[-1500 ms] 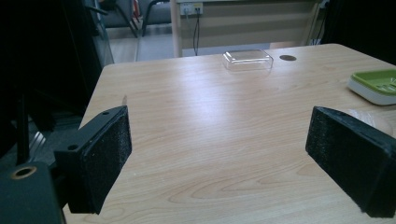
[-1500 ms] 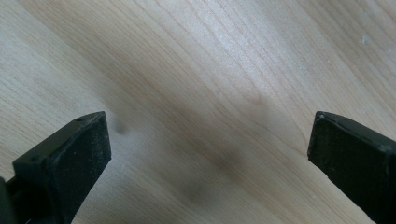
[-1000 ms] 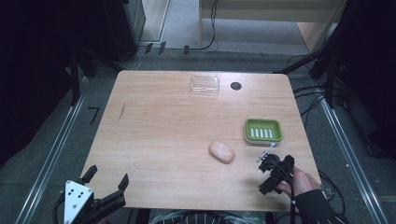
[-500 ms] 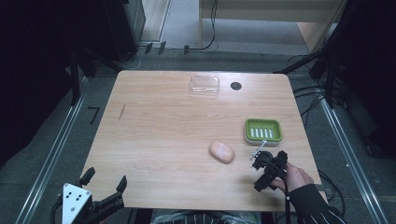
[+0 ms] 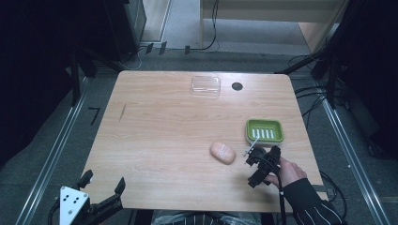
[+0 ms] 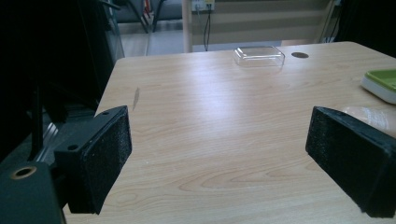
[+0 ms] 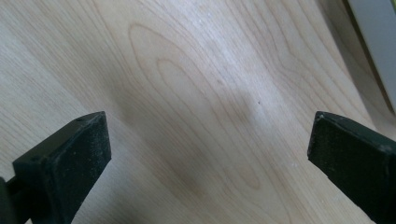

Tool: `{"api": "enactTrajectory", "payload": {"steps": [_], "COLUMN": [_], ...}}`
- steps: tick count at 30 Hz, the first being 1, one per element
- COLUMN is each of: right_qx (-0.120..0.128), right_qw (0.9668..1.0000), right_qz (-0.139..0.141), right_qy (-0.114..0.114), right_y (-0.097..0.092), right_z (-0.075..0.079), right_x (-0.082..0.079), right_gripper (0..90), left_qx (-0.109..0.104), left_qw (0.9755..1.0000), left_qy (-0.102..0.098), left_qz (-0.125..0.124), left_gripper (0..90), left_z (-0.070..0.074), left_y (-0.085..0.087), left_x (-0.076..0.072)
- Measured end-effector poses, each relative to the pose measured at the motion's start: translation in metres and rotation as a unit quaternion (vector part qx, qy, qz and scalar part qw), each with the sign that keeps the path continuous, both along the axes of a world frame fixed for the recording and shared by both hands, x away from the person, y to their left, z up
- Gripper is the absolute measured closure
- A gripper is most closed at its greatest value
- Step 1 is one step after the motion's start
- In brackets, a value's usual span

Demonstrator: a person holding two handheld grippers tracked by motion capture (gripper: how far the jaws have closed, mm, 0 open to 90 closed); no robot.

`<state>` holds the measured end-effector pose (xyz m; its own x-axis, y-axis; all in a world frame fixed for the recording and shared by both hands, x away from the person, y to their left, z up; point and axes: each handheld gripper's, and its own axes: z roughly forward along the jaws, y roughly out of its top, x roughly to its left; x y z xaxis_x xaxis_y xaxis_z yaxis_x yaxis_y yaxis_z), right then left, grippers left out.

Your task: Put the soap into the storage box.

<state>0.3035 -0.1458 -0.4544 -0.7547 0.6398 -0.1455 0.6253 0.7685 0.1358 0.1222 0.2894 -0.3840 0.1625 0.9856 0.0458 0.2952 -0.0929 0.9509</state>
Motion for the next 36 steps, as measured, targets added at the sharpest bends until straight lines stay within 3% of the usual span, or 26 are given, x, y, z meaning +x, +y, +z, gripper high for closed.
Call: {"api": "enactTrajectory", "payload": {"steps": [12,27,36], "right_qx": [0.005,-0.004,0.004], "right_qw": [1.0000,0.9993,0.9993], "right_qz": [0.005,0.038,0.038], "right_qy": [-0.004,-0.006,-0.001], "right_y": [0.012,0.038,0.047], "right_z": [0.003,0.004,0.005], "right_x": [0.011,0.026,0.037], "right_gripper": [0.1,0.2,0.1], "left_qx": [-0.002,-0.002,-0.001], "left_qw": [1.0000,1.0000,1.0000], "left_qy": [0.001,-0.003,-0.002], "left_qz": [0.002,0.004,0.005], "left_gripper": [7.2,7.2,7.2], "left_z": [0.000,0.000,0.000], "left_y": [0.002,0.002,0.003], "left_x": [-0.001,-0.004,-0.004]}}
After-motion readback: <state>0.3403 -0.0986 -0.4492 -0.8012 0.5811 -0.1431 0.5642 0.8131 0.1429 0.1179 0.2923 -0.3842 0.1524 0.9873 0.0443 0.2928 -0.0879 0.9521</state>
